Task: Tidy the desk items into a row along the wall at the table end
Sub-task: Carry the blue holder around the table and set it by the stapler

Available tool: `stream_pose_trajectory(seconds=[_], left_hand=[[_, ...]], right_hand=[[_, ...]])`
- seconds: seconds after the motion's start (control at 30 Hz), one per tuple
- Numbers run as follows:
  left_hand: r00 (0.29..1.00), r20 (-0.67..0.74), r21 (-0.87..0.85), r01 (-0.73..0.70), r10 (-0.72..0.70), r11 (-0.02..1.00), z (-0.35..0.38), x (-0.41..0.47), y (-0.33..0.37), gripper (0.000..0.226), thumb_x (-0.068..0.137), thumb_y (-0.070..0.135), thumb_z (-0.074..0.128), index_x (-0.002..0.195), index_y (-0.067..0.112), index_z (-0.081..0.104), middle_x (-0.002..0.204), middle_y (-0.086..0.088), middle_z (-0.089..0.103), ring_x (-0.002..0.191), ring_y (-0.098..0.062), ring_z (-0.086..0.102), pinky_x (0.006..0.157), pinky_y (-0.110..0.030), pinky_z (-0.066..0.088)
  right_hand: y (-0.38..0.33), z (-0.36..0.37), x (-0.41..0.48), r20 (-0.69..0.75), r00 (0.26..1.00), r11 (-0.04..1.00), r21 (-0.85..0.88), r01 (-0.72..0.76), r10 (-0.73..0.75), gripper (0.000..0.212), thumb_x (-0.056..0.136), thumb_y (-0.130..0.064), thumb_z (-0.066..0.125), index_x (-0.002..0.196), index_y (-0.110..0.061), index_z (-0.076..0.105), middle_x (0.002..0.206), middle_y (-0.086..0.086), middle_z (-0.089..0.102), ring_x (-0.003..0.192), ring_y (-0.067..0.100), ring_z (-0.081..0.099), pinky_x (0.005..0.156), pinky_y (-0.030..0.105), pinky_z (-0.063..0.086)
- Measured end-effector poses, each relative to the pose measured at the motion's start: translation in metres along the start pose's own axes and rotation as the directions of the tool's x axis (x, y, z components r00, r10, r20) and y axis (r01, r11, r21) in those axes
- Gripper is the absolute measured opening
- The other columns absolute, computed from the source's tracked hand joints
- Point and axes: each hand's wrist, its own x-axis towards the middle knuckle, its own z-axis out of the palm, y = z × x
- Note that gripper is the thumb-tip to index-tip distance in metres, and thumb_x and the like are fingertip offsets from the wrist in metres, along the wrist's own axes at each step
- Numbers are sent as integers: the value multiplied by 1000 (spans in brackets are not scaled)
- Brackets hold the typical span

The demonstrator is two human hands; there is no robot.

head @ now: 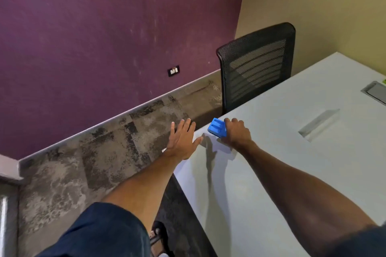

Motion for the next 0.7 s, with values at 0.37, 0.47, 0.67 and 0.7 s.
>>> stream_pose_trajectory(seconds=[0.37, 0.47, 0.67, 0.7], left_hand=[[999, -22, -1, -26, 26, 1000, -66, 59, -160, 69, 99, 56, 25, 154, 16, 16, 163, -6, 11, 151, -24, 6, 122, -51, -2], [999, -32, 3, -35, 35, 999, -81, 83, -195, 69, 99, 56, 25, 154, 16, 16, 163, -5, 11, 151, -23, 6, 122, -50, -1], [995, -4, 18, -95, 95, 995, -98, 167, -236, 71, 98, 57, 23, 154, 15, 13, 163, -6, 8, 151, -25, 5, 121, -50, -4], [994, -4, 40, -106, 106, 994, -100, 170, -235, 71, 98, 58, 23, 154, 15, 13, 163, -7, 8, 151, -25, 5, 121, -51, -4]], right_hand=[[-160, -34, 74, -82, 994, 996, 56, -73, 77, 62, 79, -40, 72, 128, -13, 45, 124, 12, 55, 117, 31, 52, 90, 44, 48], [-189, -41, 105, -88, 991, 993, 77, -94, 101, 63, 80, -42, 72, 128, -12, 45, 124, 12, 56, 116, 30, 53, 90, 44, 49], [-215, -52, 177, -62, 978, 971, 148, -188, 199, 63, 81, -44, 71, 129, -12, 45, 126, 11, 56, 115, 29, 54, 91, 43, 50], [-214, -53, 177, -52, 976, 968, 153, -199, 209, 63, 82, -44, 71, 130, -12, 45, 126, 12, 55, 115, 29, 54, 91, 43, 49]])
